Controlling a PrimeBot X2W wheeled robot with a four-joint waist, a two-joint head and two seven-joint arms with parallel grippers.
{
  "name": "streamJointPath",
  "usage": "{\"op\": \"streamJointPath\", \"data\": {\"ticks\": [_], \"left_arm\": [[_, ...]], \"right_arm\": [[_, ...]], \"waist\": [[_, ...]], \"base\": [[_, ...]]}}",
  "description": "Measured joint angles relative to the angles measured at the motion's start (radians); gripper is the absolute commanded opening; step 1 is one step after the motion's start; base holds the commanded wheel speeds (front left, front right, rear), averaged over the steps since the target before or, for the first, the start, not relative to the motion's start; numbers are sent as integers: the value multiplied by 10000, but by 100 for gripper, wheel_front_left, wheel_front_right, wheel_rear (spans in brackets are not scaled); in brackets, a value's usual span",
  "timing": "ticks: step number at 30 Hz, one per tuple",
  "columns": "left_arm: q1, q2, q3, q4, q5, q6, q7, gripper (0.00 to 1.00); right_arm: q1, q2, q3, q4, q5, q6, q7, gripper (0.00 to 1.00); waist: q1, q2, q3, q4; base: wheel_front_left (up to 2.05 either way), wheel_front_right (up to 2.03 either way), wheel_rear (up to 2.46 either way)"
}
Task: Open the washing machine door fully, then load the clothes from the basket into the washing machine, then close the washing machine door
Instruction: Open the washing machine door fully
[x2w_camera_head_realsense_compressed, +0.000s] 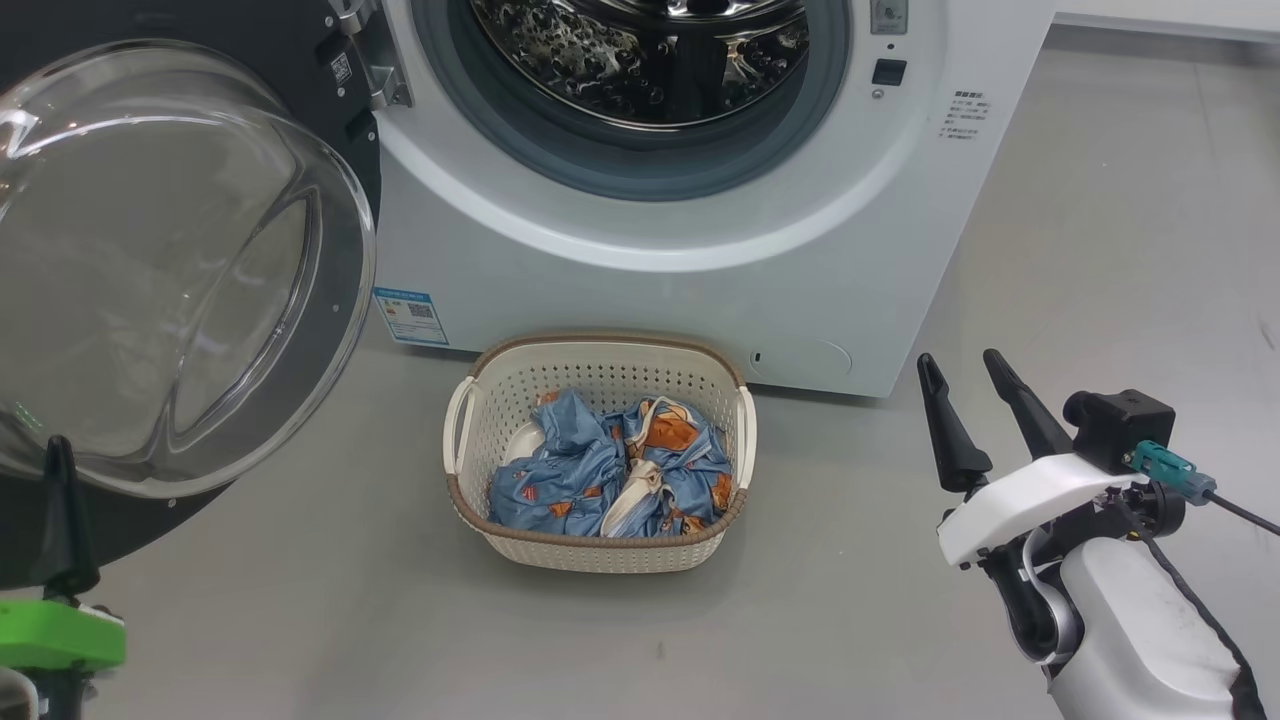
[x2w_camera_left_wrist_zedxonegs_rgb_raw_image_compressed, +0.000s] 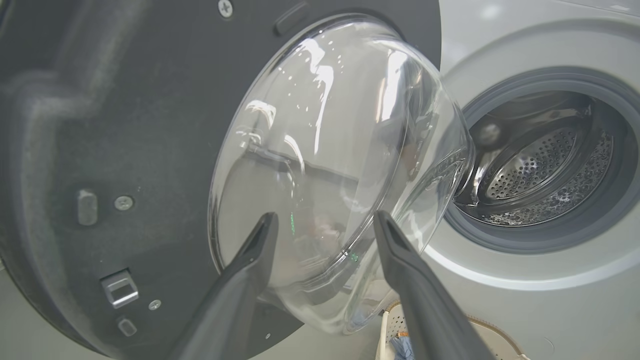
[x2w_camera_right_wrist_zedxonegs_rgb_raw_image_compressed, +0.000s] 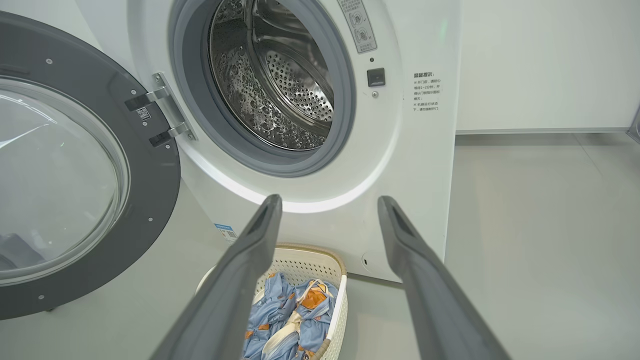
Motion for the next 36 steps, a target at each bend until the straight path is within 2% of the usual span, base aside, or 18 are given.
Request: {"op": "streamJointPath", "data": {"ticks": [12, 24, 36], "left_arm": [[1191, -504, -81, -581, 2, 58, -257, 100], [1457, -792, -150, -1273, 109, 130, -385, 100], [1614, -731, -213, -1676, 606, 127, -462, 100]], "right_arm": [[158, -42, 207, -2, 88, 0, 0, 100], [164, -267, 247, -71, 90, 0, 0, 100], [135, -548, 207, -360, 79, 0, 0, 100]], "waist": [[0, 0, -429, -854], [0, 0, -575, -1821], [0, 0, -467, -2552]], "base": [[0, 0, 0], [0, 0, 0], [0, 0, 0]]}}
